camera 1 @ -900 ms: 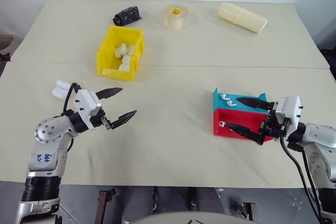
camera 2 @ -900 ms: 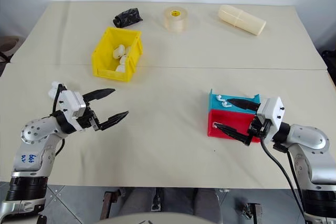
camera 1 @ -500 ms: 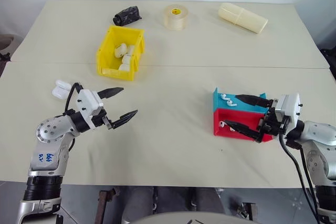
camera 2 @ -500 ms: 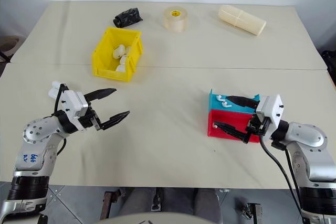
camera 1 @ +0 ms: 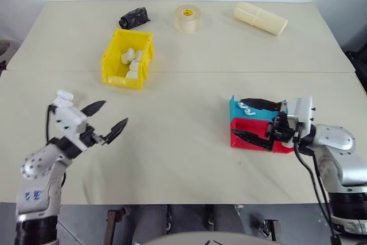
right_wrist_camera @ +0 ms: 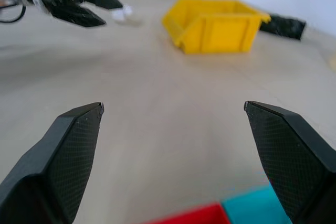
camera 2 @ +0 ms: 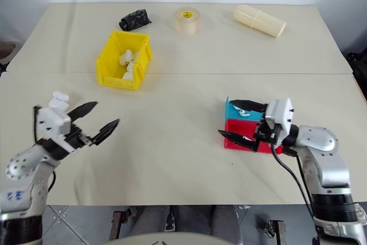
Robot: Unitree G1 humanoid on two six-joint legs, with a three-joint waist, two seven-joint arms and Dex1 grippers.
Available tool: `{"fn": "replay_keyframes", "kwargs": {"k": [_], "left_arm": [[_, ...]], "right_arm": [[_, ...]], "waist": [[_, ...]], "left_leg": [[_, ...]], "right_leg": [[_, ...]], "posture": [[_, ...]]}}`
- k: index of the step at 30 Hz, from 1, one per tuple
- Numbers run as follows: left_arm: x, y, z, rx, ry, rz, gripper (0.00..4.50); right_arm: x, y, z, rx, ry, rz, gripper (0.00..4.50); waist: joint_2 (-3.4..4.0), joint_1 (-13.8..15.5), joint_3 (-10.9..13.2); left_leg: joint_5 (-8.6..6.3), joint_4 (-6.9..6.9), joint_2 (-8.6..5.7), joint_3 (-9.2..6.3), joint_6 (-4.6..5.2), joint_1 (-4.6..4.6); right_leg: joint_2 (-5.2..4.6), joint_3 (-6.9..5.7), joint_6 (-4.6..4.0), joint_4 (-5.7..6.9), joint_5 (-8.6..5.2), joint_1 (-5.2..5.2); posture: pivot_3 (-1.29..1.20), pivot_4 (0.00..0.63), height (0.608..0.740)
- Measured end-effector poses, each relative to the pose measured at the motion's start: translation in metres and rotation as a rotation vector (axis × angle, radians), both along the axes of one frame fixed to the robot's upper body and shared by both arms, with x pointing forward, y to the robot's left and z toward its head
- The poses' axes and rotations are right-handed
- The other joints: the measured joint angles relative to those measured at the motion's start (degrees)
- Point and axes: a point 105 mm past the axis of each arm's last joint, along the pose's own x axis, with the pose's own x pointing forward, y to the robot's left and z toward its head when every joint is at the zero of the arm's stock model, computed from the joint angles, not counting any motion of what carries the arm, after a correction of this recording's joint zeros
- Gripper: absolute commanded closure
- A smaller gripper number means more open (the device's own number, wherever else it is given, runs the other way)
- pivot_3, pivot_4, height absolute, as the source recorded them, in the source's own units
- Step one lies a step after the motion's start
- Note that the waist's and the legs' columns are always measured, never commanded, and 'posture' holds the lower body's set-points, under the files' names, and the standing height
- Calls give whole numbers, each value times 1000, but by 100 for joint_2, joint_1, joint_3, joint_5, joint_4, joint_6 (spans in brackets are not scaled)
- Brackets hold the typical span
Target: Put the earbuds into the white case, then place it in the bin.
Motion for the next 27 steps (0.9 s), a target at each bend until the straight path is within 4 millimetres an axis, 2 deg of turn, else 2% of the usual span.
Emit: {"fn": "replay_keyframes", "kwargs": {"k": [8, 12, 14, 18, 22, 24, 27], "left_arm": [[-47, 54, -14, -130, 44, 456, 25], [-64, 66, -22, -211, 90, 597, 25], [-67, 69, -25, -236, 112, 623, 25], [-61, 68, -19, -249, 110, 595, 25], [-43, 70, 1, -196, 91, 519, 25], [-34, 78, 10, -152, 92, 496, 25], [-20, 102, 19, -58, 161, 451, 25]], "right_arm": [[-16, 35, 4, 82, -52, 197, 0], [-18, 40, 7, 76, -72, 237, 0], [-19, 42, 6, 76, -69, 248, 0], [-20, 43, 3, 72, -57, 258, 0], [-17, 38, -3, 66, -29, 240, 0], [-16, 36, -3, 62, -27, 233, 0], [-16, 32, -5, 49, -16, 219, 0]], "waist": [[-3, 62, -2], [-5, 60, -3], [-5, 63, -3], [-6, 61, -3], [-6, 55, -4], [-5, 46, -4], [-5, 37, -4]], "left_leg": [[-3, 1, -3, -5, 0, 1], [-6, 0, -1, -5, -1, 1], [-6, 0, -1, -6, -2, 2], [-7, 0, -2, -5, -3, 2], [-7, 1, -1, -5, -3, 2], [-7, -1, -1, -2, -4, 4], [-8, -1, -10, 1, -7, 3]], "right_leg": [[-5, 4, 0, -2, 0, 3], [-5, 6, -1, -4, 0, 3], [-4, 4, -4, -3, -2, 2], [-4, 5, -7, -1, -3, 1], [-1, 4, -11, 5, -5, -1], [0, 4, -14, 8, -7, -4], [8, 0, -22, 14, -11, -9]], "posture": [[0, 150, 740], [0, 150, 740], [0, 150, 740], [0, 150, 740], [0, 150, 740], [0, 150, 740], [0, 150, 740]]}}
